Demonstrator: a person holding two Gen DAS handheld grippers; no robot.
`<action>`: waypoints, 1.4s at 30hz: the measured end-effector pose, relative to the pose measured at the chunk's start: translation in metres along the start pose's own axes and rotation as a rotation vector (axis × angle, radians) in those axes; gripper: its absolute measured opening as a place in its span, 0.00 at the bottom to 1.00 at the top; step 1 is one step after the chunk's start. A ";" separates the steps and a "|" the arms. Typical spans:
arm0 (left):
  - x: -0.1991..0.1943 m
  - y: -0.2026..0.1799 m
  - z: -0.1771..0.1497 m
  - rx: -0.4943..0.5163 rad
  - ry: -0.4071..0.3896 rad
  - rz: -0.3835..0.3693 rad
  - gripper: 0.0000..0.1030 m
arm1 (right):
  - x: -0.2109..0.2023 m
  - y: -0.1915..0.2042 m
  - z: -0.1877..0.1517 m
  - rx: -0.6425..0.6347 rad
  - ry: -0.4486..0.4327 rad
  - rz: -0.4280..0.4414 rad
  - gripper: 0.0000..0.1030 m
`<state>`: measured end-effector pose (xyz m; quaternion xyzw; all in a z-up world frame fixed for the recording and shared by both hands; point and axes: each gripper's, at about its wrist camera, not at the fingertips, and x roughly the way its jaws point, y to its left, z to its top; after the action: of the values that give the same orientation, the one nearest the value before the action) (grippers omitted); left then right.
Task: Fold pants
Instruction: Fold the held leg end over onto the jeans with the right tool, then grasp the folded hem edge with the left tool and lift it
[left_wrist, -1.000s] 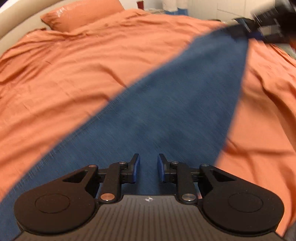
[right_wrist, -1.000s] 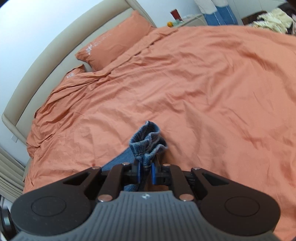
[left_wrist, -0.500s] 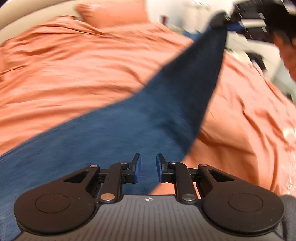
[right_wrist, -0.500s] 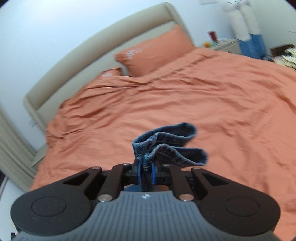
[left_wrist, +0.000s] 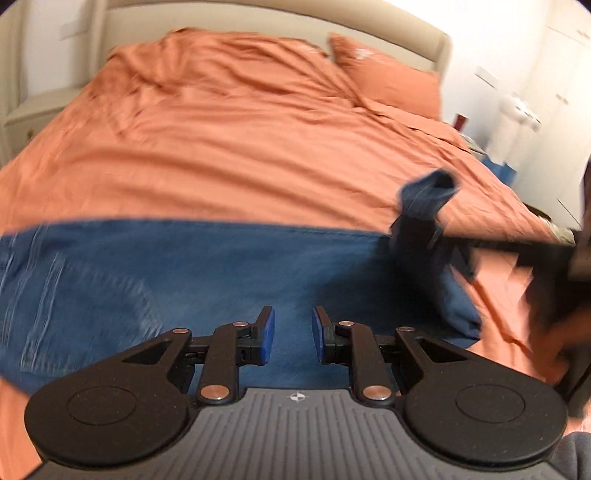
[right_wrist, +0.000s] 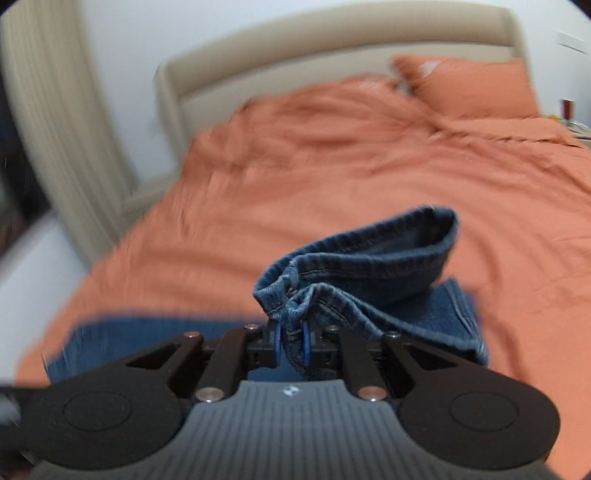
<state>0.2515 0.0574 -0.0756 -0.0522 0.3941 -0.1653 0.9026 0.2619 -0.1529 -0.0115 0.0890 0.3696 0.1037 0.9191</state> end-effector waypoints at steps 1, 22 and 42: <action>0.000 0.008 -0.003 -0.026 0.002 0.005 0.23 | 0.016 0.012 -0.017 -0.018 0.046 0.001 0.06; 0.061 0.031 0.002 -0.234 0.012 -0.034 0.40 | 0.002 -0.032 -0.066 -0.146 0.118 0.052 0.36; 0.097 0.052 0.013 -0.293 -0.053 -0.082 0.40 | 0.095 -0.020 0.001 -0.434 0.078 0.053 0.12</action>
<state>0.3358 0.0729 -0.1455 -0.2037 0.3876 -0.1414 0.8878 0.3316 -0.1479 -0.0783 -0.1052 0.3714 0.2085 0.8986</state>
